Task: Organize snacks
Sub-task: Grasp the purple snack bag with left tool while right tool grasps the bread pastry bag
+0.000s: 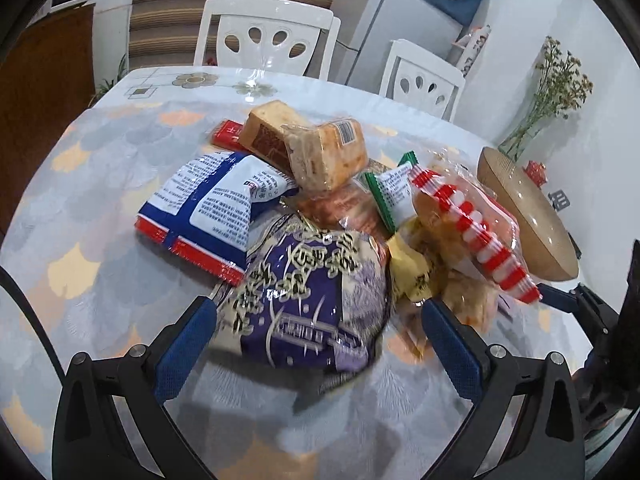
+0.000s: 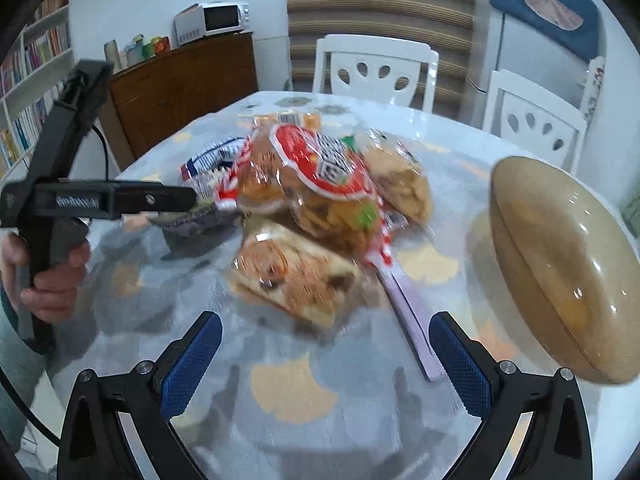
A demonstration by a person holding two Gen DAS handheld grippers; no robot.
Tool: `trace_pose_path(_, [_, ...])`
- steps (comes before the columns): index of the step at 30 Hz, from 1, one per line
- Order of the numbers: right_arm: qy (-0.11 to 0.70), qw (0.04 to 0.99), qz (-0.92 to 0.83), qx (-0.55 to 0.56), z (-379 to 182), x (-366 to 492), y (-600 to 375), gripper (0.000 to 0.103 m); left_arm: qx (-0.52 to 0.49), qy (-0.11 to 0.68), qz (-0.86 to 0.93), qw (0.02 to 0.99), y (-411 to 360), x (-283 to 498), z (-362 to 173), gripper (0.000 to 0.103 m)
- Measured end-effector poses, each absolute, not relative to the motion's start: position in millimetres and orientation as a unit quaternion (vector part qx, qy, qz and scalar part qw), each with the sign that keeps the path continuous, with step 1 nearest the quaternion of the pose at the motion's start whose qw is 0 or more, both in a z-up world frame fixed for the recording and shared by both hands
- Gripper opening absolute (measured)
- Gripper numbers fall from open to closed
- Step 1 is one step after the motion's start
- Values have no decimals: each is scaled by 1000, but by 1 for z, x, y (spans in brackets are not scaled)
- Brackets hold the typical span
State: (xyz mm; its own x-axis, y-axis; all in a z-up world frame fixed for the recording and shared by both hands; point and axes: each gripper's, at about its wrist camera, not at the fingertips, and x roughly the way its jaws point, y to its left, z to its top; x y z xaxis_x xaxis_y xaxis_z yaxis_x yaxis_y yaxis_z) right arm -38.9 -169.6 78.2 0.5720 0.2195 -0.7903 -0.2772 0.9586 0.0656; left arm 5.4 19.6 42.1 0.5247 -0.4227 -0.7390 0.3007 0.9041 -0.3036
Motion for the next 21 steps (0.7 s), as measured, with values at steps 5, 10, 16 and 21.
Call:
trace_pose_path(5, [458,876,151,25,66,-12,-174,103,-80,423,-215,877,21,1,35,102])
trace_pose_path(10, [478,861,164,61,55,0,-170,90,-90,421,-211,877,26,0,33,95])
trace_pose_path(16, [492,852,177,40,54,-20,-156,79,-74,424,-205,879,25,-7,37,78])
trace_pose_path(21, [507,825,248,39,59,-50,-138,78,-80,431,-228,869,26,-22,38,72])
